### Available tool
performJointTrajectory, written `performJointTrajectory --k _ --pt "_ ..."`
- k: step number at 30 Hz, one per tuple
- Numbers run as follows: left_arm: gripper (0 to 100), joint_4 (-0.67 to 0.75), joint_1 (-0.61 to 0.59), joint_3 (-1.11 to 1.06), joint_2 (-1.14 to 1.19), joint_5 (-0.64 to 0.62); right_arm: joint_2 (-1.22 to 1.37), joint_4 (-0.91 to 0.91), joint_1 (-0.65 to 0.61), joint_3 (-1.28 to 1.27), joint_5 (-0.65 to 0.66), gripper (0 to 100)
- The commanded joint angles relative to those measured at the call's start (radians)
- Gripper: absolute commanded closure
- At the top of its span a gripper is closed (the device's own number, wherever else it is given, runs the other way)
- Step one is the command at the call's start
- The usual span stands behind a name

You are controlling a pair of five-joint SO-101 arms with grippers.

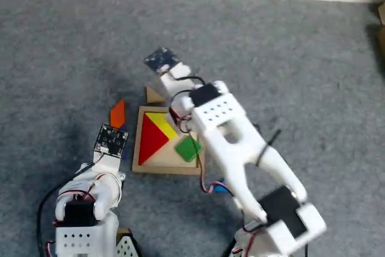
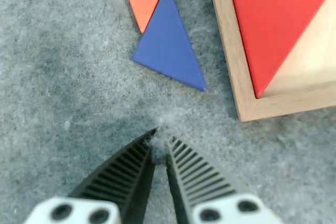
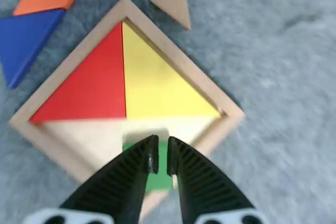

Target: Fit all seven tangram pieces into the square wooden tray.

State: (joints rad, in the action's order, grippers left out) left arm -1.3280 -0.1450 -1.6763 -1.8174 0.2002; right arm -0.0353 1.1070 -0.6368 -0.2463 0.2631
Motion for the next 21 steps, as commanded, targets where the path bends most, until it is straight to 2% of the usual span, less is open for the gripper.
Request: performJointTrajectory --k 1,6,9,14,21 --pt "100 -0.006 -0.010 -0.019 -0.004 -0.005 -0.197 0.163 0.059 -0.024 -0.009 90.9" --pt "100 -0.006 -0.010 -0.019 -0.004 -0.005 -0.280 0.302 0.084 -0.177 0.000 78.3" --pt "100 -0.006 -0.010 -0.019 -0.004 -0.005 -0.337 0.318 0.067 -0.317 0.117 78.0" --pt "100 -0.006 -0.010 -0.019 -0.004 -0.005 -0.469 0.260 0.062 -0.536 0.276 78.0" --pt "100 -0.006 -0.010 -0.019 -0.004 -0.005 -0.515 0.113 0.058 -0.748 0.384 77.8"
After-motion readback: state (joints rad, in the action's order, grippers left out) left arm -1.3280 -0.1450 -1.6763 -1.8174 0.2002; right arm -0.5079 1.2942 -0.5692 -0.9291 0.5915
